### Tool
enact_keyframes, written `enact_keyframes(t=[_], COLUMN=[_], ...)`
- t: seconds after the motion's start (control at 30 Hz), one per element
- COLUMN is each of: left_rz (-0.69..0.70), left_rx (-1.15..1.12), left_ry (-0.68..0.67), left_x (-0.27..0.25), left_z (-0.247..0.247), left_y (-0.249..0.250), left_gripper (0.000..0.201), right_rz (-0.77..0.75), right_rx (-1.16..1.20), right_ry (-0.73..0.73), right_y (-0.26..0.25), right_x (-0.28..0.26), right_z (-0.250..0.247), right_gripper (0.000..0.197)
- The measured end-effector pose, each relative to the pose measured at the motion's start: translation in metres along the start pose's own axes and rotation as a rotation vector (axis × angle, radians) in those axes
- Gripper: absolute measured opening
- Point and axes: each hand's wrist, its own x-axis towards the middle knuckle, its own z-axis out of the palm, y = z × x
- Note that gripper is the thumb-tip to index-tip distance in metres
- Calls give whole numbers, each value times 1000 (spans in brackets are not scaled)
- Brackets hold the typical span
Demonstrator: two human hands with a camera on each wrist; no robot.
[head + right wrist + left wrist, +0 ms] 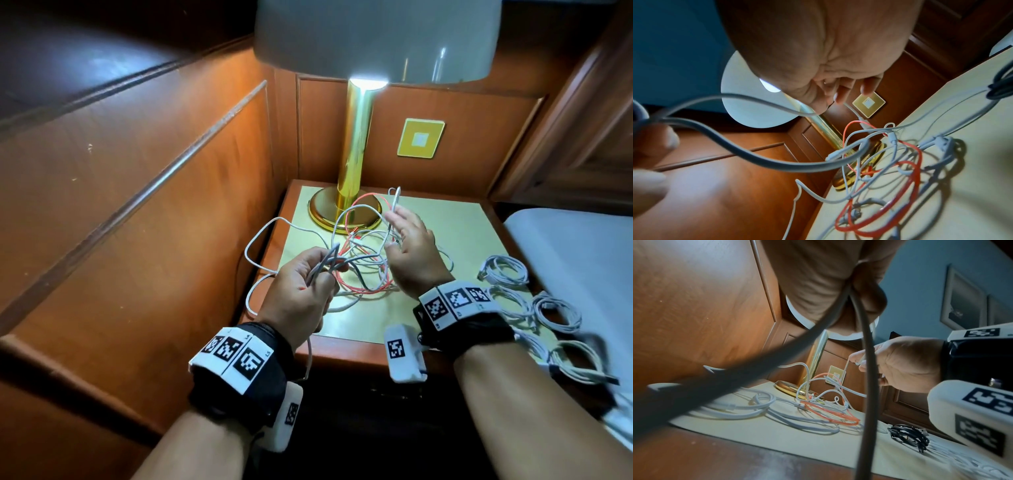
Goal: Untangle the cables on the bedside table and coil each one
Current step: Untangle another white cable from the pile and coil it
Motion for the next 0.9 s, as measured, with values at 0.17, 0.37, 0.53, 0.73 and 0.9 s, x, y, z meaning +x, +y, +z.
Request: enact_keyframes(t=[0.17, 0.37, 0.53, 0.73, 0.9], left_rz=[-13, -16, -7, 79, 150], left_rx=[14, 51, 28, -83, -177], left_ry=[-15, -33, -26, 88, 94], left_x=[0, 2, 1, -2, -50], left_z=[2, 2, 2, -3, 6], left_y=[-4, -7, -8, 3, 21], left_gripper=[31, 35, 35, 27, 34], right_rz=[144, 146, -79, -388, -424], right_rx=[-85, 63, 129, 210, 254], right_ry=[-90, -105, 63, 363, 366], right_y=[1, 5, -2, -23, -46], right_x=[-7, -1, -7, -18, -80], right_z=[10, 17, 14, -22, -60], right_gripper=[67, 70, 66, 41, 13])
